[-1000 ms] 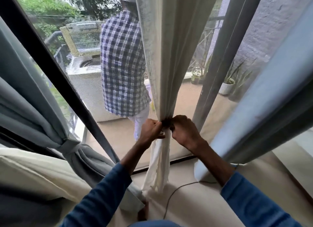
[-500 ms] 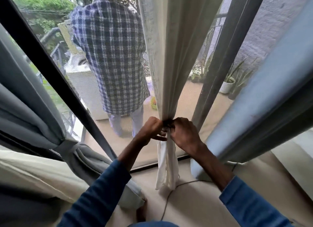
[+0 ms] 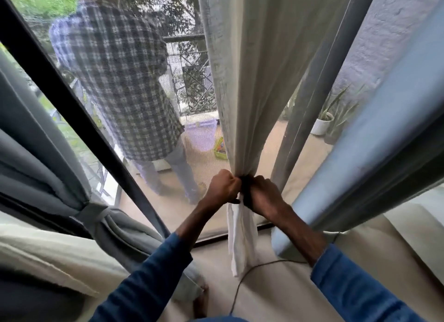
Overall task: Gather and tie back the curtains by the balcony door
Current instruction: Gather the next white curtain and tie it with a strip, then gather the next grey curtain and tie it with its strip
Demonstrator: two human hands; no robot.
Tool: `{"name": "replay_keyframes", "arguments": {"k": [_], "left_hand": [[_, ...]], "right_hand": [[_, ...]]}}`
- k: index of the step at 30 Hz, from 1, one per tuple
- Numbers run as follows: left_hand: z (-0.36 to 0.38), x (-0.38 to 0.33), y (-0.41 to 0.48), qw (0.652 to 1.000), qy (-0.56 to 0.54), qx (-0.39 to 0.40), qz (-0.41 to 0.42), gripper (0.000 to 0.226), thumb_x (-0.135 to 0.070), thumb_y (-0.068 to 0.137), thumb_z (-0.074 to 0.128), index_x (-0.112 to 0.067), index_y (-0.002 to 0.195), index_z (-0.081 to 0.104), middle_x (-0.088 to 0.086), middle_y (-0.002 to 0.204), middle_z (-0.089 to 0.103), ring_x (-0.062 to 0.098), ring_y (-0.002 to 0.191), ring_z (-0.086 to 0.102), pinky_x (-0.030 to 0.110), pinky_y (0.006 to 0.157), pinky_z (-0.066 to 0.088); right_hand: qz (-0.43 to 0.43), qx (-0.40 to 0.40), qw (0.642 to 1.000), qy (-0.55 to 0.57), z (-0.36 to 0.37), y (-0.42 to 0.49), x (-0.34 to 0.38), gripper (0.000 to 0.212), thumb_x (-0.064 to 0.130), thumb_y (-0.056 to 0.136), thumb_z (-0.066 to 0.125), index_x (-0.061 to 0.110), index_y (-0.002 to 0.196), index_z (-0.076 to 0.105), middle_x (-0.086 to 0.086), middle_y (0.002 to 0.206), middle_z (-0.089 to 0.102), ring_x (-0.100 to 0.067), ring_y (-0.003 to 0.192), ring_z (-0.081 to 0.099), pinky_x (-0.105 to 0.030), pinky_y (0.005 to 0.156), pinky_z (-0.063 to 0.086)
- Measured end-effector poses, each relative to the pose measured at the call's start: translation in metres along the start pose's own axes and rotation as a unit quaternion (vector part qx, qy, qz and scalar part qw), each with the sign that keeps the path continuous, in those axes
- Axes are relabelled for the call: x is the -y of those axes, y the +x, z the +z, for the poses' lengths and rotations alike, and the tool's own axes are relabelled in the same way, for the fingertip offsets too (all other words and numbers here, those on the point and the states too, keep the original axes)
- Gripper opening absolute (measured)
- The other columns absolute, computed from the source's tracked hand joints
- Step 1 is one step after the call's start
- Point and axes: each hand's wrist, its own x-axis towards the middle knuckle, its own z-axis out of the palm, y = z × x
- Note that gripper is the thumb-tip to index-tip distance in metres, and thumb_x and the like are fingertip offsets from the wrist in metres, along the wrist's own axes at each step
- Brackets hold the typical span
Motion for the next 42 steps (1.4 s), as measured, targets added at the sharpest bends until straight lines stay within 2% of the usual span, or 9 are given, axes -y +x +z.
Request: {"name": "replay_keyframes", "arguments": {"k": [6,9,13,16,19,23,29,35,42], "left_hand": [[-0.002,0.003,0.016,0.999,0.034,-0.036,-0.017,0.047,-0.022,0.062,0.047,0.016,0.08,0.066,0.029,0.076,0.071,0.037,0.062,0.072,0.053,0.061,0.062],[0.0,0.009,0.024,0.998,0.026,-0.053,-0.005,0.038,-0.024,0.082,0.055,0.012,0.077,0.067,0.025,0.072,0.072,0.034,0.059,0.072,0.053,0.062,0.062],[0.006,0.013,0.016,0.992,-0.056,-0.112,0.016,0.074,-0.063,0.076,0.061,0.0,0.115,0.056,0.012,0.081,0.074,0.023,0.068,0.073,0.044,0.072,0.062],[0.015,0.006,-0.006,0.974,-0.066,-0.196,0.093,0.04,-0.039,0.087,0.07,-0.015,0.113,0.053,0.006,0.09,0.075,0.017,0.076,0.075,0.041,0.071,0.062],[0.036,-0.014,-0.035,0.939,-0.059,-0.266,0.207,0.015,-0.011,0.092,0.066,-0.014,0.103,0.056,-0.001,0.09,0.072,0.011,0.078,0.072,0.027,0.066,0.059],[0.07,-0.047,-0.033,0.93,-0.007,-0.223,0.291,0.014,-0.01,0.092,0.063,-0.018,0.103,0.061,-0.01,0.097,0.068,0.007,0.09,0.068,0.016,0.07,0.057],[0.094,-0.151,0.006,0.886,0.027,-0.215,0.41,0.011,-0.004,0.089,0.06,-0.01,0.097,0.063,-0.001,0.092,0.069,0.007,0.079,0.066,0.02,0.062,0.058],[0.133,-0.281,0.015,0.834,0.059,-0.186,0.516,0.006,-0.01,0.087,0.063,-0.011,0.093,0.064,-0.004,0.086,0.07,0.008,0.071,0.067,0.023,0.06,0.057],[0.16,-0.453,0.002,0.766,0.129,-0.161,0.609,0.053,-0.048,0.083,0.075,-0.01,0.115,0.056,0.003,0.109,0.066,0.02,0.091,0.064,0.037,0.075,0.055]], "right_hand": [[-0.012,-0.165,0.983,0.084,-0.003,-0.001,-0.005,0.021,0.019,0.094,0.061,0.018,0.109,0.076,-0.013,0.098,0.074,-0.038,0.09,0.069,-0.041,0.073,0.053],[-0.014,-0.202,0.966,0.162,-0.005,0.004,-0.017,0.02,0.007,0.086,0.069,0.013,0.102,0.079,-0.012,0.094,0.077,-0.033,0.085,0.073,-0.042,0.075,0.06],[0.004,-0.2,0.956,0.213,0.003,0.006,-0.037,0.025,0.002,0.083,0.068,0.014,0.102,0.079,-0.002,0.1,0.079,-0.019,0.086,0.076,-0.033,0.083,0.059],[0.02,-0.194,0.951,0.24,0.005,0.003,-0.055,0.02,0.007,0.084,0.07,0.018,0.097,0.08,0.005,0.098,0.079,-0.009,0.079,0.074,-0.025,0.083,0.057],[0.04,-0.212,0.939,0.268,-0.008,-0.003,-0.072,0.017,0.005,0.083,0.07,0.017,0.087,0.08,0.007,0.091,0.079,-0.006,0.072,0.074,-0.003,0.073,0.046],[0.034,-0.25,0.929,0.272,-0.046,-0.013,-0.102,0.017,0.003,0.083,0.069,0.014,0.087,0.082,0.005,0.09,0.079,-0.008,0.078,0.074,0.006,0.071,0.039],[0.018,-0.389,0.888,0.245,-0.14,-0.041,-0.167,0.015,0.006,0.082,0.072,0.019,0.083,0.08,0.007,0.086,0.079,-0.004,0.076,0.073,-0.004,0.075,0.046],[-0.02,-0.489,0.845,0.215,-0.242,-0.081,-0.226,0.014,0.007,0.085,0.069,0.013,0.092,0.08,0.004,0.095,0.078,-0.007,0.083,0.073,-0.029,0.076,0.059],[-0.056,-0.649,0.753,0.089,-0.375,-0.108,-0.268,0.016,0.021,0.093,0.069,0.007,0.095,0.078,-0.006,0.093,0.075,-0.022,0.079,0.071,-0.036,0.072,0.057]]}}
